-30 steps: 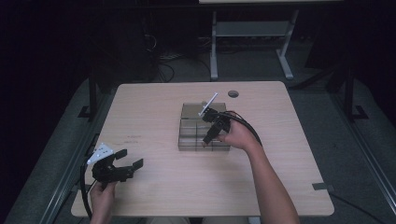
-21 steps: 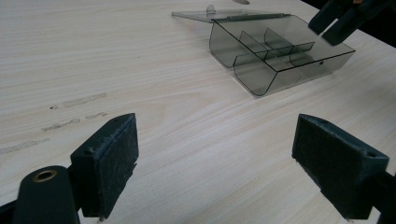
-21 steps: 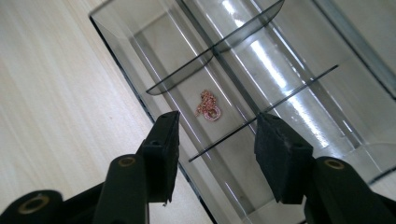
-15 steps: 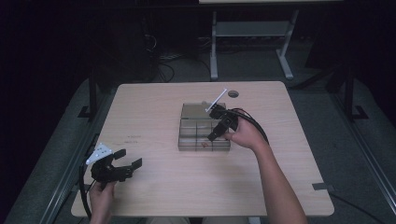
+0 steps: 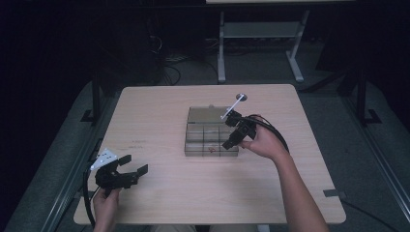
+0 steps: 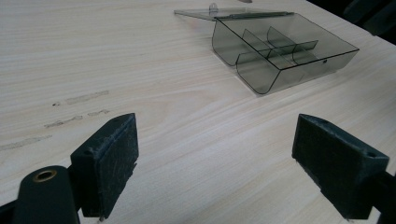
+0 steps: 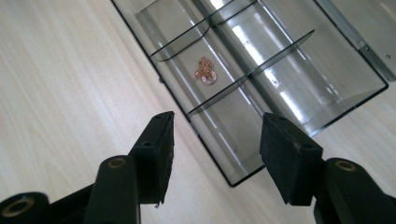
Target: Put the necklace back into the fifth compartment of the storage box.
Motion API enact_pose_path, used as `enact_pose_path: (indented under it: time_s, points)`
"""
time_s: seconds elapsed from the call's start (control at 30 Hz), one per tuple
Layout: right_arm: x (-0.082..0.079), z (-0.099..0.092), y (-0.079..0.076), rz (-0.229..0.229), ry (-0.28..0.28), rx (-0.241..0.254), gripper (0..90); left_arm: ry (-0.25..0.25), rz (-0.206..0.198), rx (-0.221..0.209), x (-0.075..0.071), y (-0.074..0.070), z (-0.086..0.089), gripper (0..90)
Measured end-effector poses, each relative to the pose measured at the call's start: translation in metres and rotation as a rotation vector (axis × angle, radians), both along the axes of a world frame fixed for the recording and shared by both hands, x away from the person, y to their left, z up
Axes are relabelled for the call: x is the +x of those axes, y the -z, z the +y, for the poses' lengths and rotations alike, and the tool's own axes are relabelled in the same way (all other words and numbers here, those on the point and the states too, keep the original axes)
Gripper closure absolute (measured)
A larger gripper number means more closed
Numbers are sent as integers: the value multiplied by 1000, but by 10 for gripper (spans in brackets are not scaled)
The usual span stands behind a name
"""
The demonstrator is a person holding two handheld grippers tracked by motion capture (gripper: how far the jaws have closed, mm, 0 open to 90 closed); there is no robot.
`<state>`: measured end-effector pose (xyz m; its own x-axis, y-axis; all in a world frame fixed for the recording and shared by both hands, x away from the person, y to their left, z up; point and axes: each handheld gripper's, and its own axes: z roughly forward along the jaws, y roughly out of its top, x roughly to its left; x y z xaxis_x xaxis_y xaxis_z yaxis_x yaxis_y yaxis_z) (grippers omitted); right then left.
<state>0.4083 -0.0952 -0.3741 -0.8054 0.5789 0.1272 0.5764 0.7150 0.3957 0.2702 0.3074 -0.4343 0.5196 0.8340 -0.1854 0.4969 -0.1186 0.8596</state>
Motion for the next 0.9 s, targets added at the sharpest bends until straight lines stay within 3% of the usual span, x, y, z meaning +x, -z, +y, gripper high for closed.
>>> enact_pose_path:
  time_s: [0.2, 0.9]
  points:
    - [-11, -7, 0, 23, -13, 5, 409, 0, -3, 12, 0, 1, -3, 143]
    - [-41, -31, 14, 7, -5, 18, 382, -7, -10, 33, -2, 1, -5, 143]
